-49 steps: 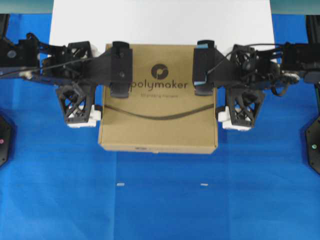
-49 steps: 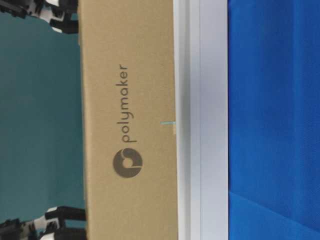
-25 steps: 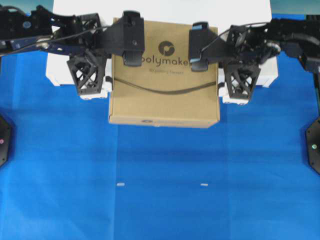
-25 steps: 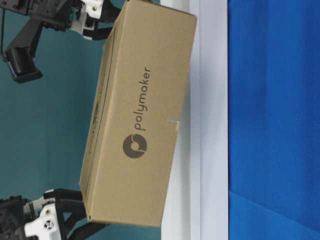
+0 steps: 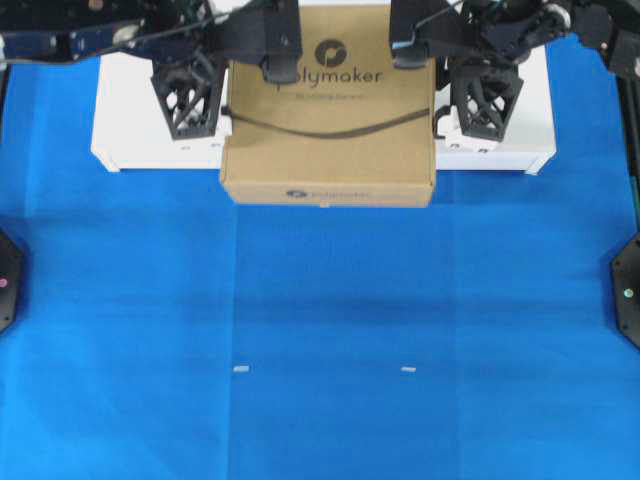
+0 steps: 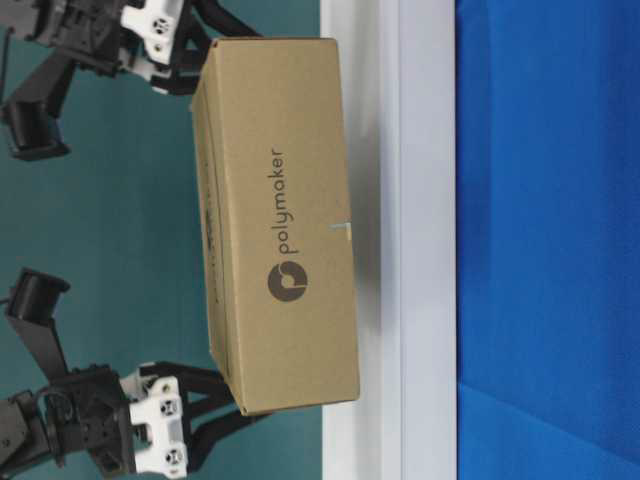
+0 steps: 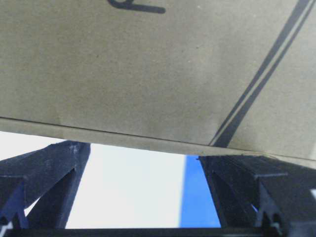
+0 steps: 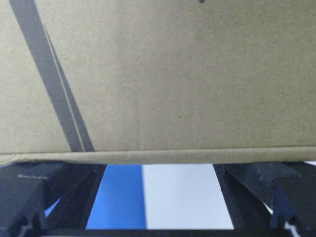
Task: Place the cardboard box on the stand after clamping it between your arms.
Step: 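Lift the clamped box and carry it back onto the white stand, then lower the box onto the stand surface with both grippers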
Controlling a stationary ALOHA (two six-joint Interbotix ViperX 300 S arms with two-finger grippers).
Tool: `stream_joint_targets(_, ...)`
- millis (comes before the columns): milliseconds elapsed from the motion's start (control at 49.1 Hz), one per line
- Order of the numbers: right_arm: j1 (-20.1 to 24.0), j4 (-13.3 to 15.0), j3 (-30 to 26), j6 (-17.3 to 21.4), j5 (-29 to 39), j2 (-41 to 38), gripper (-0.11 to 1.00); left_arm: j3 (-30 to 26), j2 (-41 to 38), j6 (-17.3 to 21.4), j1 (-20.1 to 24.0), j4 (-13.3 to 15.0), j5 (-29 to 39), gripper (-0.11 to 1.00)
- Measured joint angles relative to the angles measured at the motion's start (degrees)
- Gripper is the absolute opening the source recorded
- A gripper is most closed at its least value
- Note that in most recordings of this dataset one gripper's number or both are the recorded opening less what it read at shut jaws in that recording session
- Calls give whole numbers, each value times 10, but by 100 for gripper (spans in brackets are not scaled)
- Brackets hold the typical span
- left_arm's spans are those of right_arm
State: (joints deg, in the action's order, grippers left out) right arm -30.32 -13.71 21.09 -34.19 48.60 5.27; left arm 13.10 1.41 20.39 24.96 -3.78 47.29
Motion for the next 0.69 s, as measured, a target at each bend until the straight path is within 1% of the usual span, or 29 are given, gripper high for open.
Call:
stream_joint_targets(61,-11,-6,0,-15,-9,-10,98,-11,-7,4,10,-2,0,85)
stream_joint_targets(183,-29,-18,0,-32,-13,-20,98,-35,-20,4,25,-4,0,85)
stream_joint_targets(305,-43,-40,-4,-50,-13,-23,98,-41,-29,6,33,-4,0,85)
stream_joint_targets(387,-54,-54,-11,-76,-13,-27,98,-42,-34,6,35,-4,0,85)
stream_joint_targets(529,-72,-63,-23,-120,-13,-43,98,-47,-45,7,39,-4,0,85)
stream_joint_targets(692,-92,-77,-40,-153,-15,-65,98,-58,-53,10,54,-4,0,85)
